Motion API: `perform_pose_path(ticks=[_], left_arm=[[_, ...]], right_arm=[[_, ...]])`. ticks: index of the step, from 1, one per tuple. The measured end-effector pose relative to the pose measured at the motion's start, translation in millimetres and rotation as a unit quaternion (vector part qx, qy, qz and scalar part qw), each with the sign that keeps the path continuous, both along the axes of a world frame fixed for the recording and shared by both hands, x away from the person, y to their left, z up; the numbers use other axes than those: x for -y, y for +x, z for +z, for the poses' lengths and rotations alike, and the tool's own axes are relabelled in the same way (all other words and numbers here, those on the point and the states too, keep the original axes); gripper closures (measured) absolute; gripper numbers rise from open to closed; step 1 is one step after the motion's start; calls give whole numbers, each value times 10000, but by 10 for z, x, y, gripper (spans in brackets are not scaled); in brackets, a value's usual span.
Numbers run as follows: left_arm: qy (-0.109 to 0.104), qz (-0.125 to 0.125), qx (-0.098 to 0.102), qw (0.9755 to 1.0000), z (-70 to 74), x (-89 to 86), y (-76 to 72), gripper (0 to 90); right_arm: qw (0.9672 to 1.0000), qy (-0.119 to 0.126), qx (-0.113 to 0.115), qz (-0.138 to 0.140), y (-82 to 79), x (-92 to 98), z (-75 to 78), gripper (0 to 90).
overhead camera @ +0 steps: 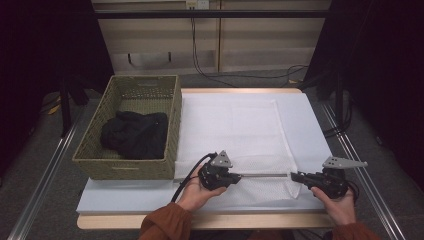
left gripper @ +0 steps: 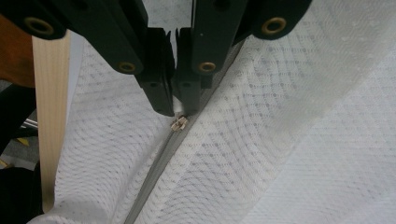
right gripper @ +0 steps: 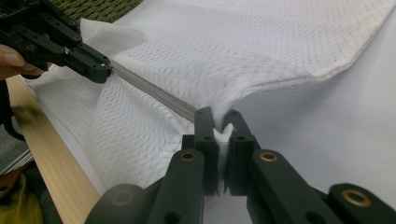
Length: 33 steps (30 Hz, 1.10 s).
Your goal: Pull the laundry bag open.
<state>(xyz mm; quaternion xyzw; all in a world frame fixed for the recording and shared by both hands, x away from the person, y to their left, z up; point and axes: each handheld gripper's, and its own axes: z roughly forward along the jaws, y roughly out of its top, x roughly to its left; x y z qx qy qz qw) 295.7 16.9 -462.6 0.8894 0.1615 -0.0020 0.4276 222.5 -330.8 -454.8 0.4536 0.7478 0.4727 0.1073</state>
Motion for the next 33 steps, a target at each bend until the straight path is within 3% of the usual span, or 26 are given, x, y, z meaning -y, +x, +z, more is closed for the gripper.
perform_pose_path(ticks=[6, 7, 8, 11, 12, 15, 16, 17, 22, 24, 28, 29, 33], left_arm=[[-32, 45, 21, 10000, -3, -14, -16, 862], [53, 33, 5, 10000, 1, -25, -12, 862], [-59, 50, -17, 10000, -24, -18, -15, 862], [60, 139, 51, 9999, -13, -40, -20, 862], [-1, 124, -51, 9999, -16, -47, -9, 862], [-35, 67, -47, 10000, -26, -55, -21, 862], [40, 66, 0, 10000, -17, -64, -26, 862], [-98, 79, -34, 9999, -29, -63, -29, 861], [19, 84, -15, 10000, -14, -97, -13, 862], [-103, 109, -38, 9999, -23, -106, -13, 862], [44, 136, -12, 9999, -3, -132, -27, 862], [-63, 149, -40, 9999, -11, -139, -27, 862], [57, 160, -22, 9999, 10, -191, -30, 862]], right_arm=[[10000, -37, 34, 6, -16, -2, 11, 863], [10000, -31, 22, 5, -14, 0, 10, 863], [10000, -29, 27, 14, -12, -1, 8, 863], [10000, -33, 26, 32, -6, -3, 2, 864], [10000, -46, 30, 6, -4, 4, 0, 864], [10000, -28, 4, -9, 0, 8, -7, 864], [10000, -34, 15, -6, 0, 4, -9, 864], [10000, -42, 5, 7, -1, 1, -9, 864], [10000, -45, 22, -4, -1, 0, -7, 864], [10000, -43, 12, -13, -4, 8, -4, 864], [10000, -21, -1, -26, 1, 7, -1, 864], [10000, -27, 1, -35, -2, 11, 0, 864], [10000, -20, 24, -14, -3, 17, -6, 864]])
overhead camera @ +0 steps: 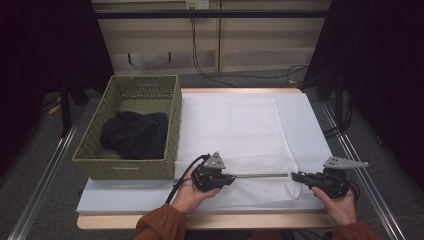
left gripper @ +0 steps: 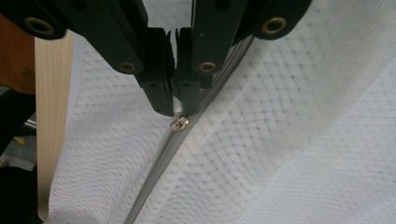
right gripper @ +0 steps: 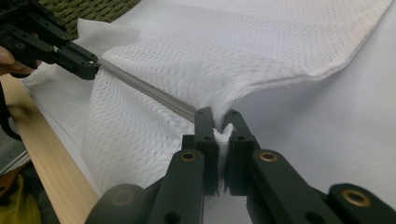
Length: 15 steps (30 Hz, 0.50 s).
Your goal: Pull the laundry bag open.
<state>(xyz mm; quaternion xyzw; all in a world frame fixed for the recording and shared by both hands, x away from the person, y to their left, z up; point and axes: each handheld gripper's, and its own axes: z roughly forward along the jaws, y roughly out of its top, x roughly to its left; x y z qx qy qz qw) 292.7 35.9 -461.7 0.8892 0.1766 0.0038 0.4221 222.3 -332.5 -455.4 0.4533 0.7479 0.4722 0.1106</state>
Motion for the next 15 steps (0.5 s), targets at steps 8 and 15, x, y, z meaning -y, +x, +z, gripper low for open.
perform_pose_path(ticks=[8, 15], left_arm=[[64, 70, 9, 10000, 4, -92, 4, 862], [-62, 103, -24, 9999, -1, -142, 11, 862]], right_arm=[[10000, -17, 6, -4, -1, -7, 6, 864], [10000, -4, 15, -36, -2, 5, 10, 863]])
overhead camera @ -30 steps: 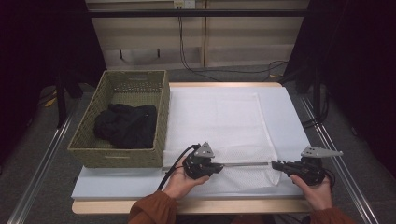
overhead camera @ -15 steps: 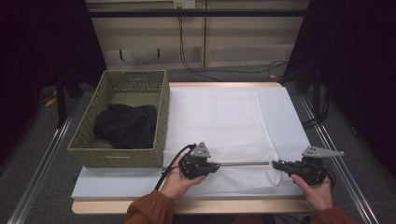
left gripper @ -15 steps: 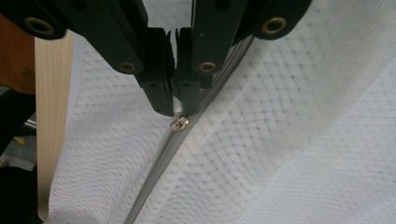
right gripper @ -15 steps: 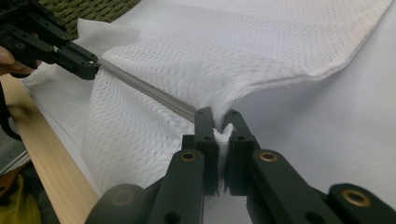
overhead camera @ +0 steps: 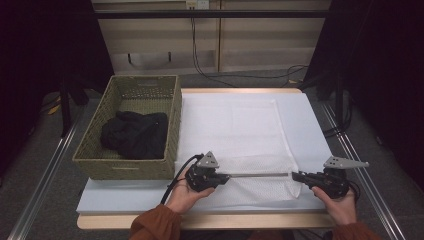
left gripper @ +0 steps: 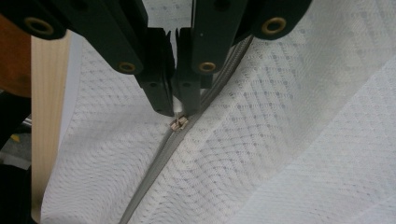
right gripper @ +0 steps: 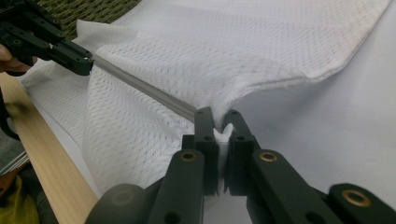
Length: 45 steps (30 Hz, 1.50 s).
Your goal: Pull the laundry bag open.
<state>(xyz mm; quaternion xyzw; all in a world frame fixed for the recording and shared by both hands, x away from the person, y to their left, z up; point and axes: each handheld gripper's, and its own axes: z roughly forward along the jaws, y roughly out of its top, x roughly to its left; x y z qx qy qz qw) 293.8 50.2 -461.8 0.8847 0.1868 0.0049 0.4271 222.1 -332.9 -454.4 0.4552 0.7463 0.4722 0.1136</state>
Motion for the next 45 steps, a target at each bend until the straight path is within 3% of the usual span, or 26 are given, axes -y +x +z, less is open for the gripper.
perform_pose_path(ticks=[14, 16, 19, 23, 24, 27, 37, 39, 45], left_arm=[[55, 95, 13, 9999, 11, -97, -23, 862], [140, 144, 40, 9998, 34, -144, -31, 862], [45, 196, 42, 9998, 31, -199, -25, 862], [118, 208, 66, 9997, 54, -293, -63, 862], [33, 210, 52, 9998, 45, -314, -66, 862], [41, 299, 28, 9995, 56, -403, -60, 862], [2, 322, 20, 9995, 54, -425, -42, 862], [117, 326, 30, 9994, 57, -432, -37, 862], [89, 300, -32, 9995, 41, -428, -36, 862]], right_arm=[[10000, -31, -24, -12, 1, -2, -3, 864], [10000, -48, -51, -17, -5, 8, -4, 864], [10000, -24, -56, -14, -1, 13, -13, 864], [10000, -22, -28, -31, -7, 13, 1, 864], [10000, -29, -39, -35, -6, 14, -1, 864], [10000, -24, -65, -38, -5, 19, -9, 864], [10000, -16, -54, -27, -3, 14, -6, 864], [10000, -8, -52, -38, -1, 20, -7, 864], [10000, 1, -63, -55, -3, 21, -3, 864]])
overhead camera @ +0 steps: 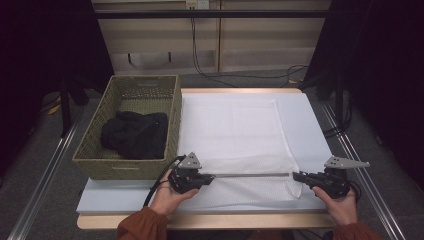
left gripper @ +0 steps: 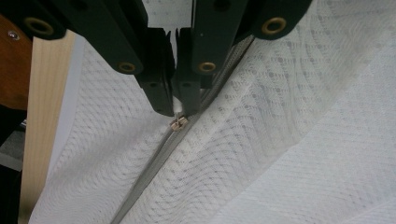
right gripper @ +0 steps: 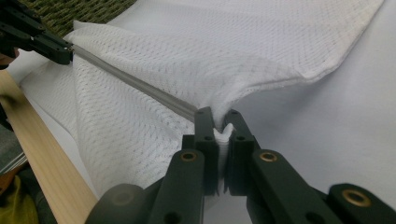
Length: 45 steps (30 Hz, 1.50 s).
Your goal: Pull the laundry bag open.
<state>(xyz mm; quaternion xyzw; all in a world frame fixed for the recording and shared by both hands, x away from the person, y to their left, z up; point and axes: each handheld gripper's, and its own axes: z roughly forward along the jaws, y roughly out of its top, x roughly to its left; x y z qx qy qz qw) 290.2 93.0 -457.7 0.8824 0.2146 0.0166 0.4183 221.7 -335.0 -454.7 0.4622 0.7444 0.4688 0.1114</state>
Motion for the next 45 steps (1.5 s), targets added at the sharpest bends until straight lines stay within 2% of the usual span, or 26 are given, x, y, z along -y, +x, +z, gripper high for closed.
perform_pose_path(ticks=[4, 6, 9, 11, 15, 20, 22, 25, 27, 28, 29, 30, 31, 35, 36, 37, 39, 42, 45], left_arm=[[-40, 4, -15, 10000, -7, 0, 2, 861], [42, 12, 0, 10000, 8, -6, -8, 861], [5, 23, 15, 10000, 1, -28, -4, 862], [103, 54, 4, 9999, -15, -33, 6, 862], [165, 52, -5, 9999, -49, -56, -13, 862], [48, 87, -1, 10000, -33, -89, -9, 862], [73, 150, 34, 9999, -29, -113, -10, 862], [77, 121, 16, 9999, -34, -118, -14, 862], [155, 95, 32, 9998, -23, -129, -25, 862], [67, 132, 33, 9999, -29, -144, -24, 862], [107, 165, 21, 9998, -23, -161, -20, 862], [10, 190, 10, 9998, -33, -171, -13, 862], [71, 199, 21, 9998, -29, -181, -8, 861], [33, 171, 28, 9998, -31, -182, -11, 862], [95, 195, 21, 9998, -17, -189, -18, 862], [31, 178, 13, 9998, -19, -195, -16, 862], [88, 192, 22, 9998, -3, -213, -22, 862], [32, 210, -1, 9998, -19, -227, -21, 861], [65, 207, 15, 9998, -19, -232, -23, 862]], right_arm=[[10000, -16, 19, 7, 2, -1, 0, 864], [10000, -19, 17, 6, 2, -2, 4, 864], [10000, -18, 32, -4, 4, -1, 12, 864], [10000, -17, 29, -13, 5, 0, 13, 864], [10000, -22, 28, -12, 10, -7, 8, 864], [10000, -31, 35, -18, 9, -5, 9, 864], [10000, -28, 29, -4, 7, -6, 9, 864], [10000, -31, 26, -10, 7, -6, 4, 864], [10000, -38, 31, -5, 8, -8, 4, 864], [10000, -29, 37, 1, 7, -7, 4, 865], [10000, -32, 33, 4, 4, -5, 7, 864], [10000, -36, 37, -7, 5, -6, 6, 864], [10000, -37, 29, -23, 7, -6, 4, 864], [10000, -42, 32, -42, 8, -5, 4, 864], [10000, -38, 45, -28, 9, -3, 4, 864], [10000, -29, 38, -24, 6, -1, 7, 864], [10000, -28, 40, -4, 4, -3, 8, 864], [10000, -41, 27, -23, 7, -6, 3, 864], [10000, -38, 10, -22, 10, -4, 2, 864]])
